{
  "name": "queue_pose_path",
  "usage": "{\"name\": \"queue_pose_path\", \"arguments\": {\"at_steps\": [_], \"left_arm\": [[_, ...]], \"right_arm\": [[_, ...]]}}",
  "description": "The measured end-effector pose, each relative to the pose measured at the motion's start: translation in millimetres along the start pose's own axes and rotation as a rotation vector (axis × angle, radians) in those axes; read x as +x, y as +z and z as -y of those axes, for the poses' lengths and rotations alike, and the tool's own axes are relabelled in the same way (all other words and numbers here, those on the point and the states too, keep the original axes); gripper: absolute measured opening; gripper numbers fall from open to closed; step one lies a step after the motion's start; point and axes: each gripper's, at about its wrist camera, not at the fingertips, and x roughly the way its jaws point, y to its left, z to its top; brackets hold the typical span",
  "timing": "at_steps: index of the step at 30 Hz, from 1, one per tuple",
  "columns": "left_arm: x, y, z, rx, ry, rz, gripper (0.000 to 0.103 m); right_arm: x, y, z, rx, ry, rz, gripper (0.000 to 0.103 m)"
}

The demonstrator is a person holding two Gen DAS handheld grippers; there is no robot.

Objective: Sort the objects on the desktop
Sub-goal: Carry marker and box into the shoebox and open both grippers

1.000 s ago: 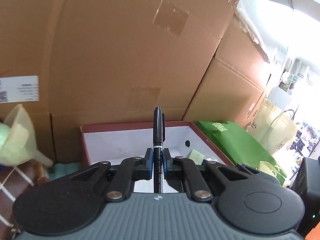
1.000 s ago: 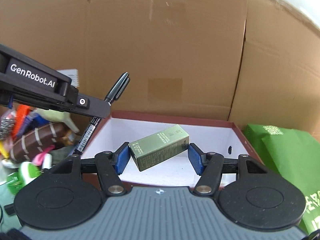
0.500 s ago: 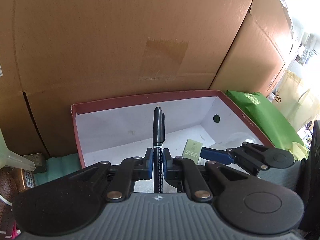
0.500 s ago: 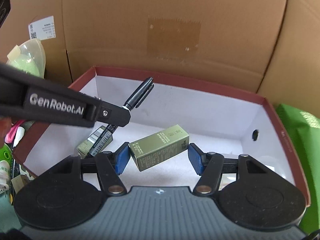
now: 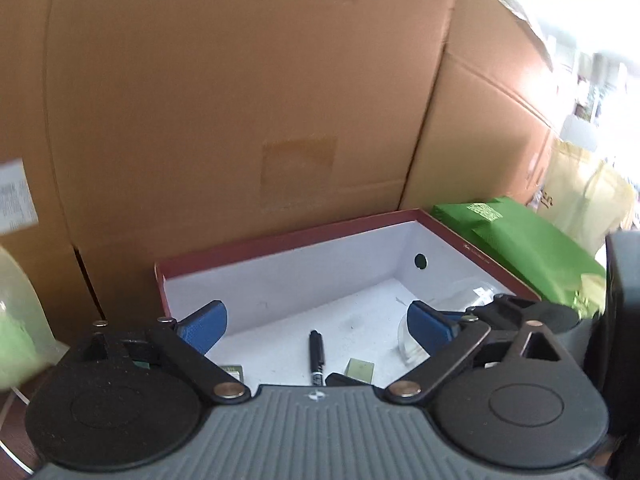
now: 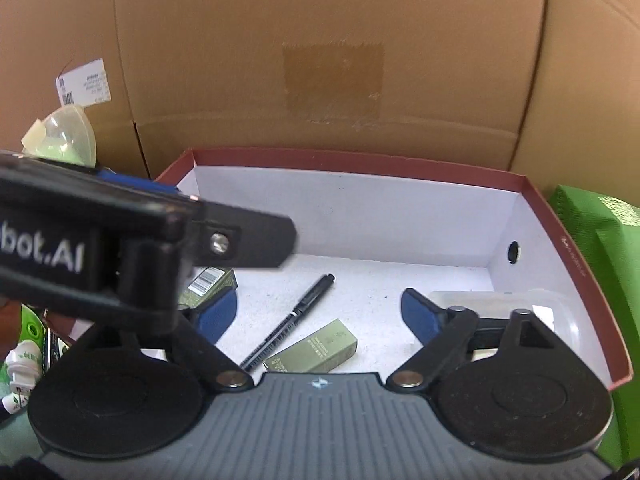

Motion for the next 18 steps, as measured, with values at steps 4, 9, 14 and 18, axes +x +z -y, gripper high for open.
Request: {"name": "queue_pose_path", "arguments": {"at_steps": [4,9,14,18], "left_arm": [[-7.5,-1.9,4.8,0.029,0.017,0.007,0.1],[-17.9,-5.8,11.7,0.056,0.049,0.03,0.1],[-33.8,-11.5,19.3,0.071,0.056,0.052,0.1],[-48.3,-15.7,24.9,0.066,0.065,0.061,0.1]], "right_arm": [[-11.6,-0.2,-1.0,0.033,0.006,0.03,0.092],[-24.1,-1.7,-5.1,0.031,-0.003,0.05,0.098],[-36.6,-5.2,-9.7,0.032,-0.01,0.067,0.098],[-48.2,-9.1,-12.4,0.045,-0.009,0.083,0.098]]}}
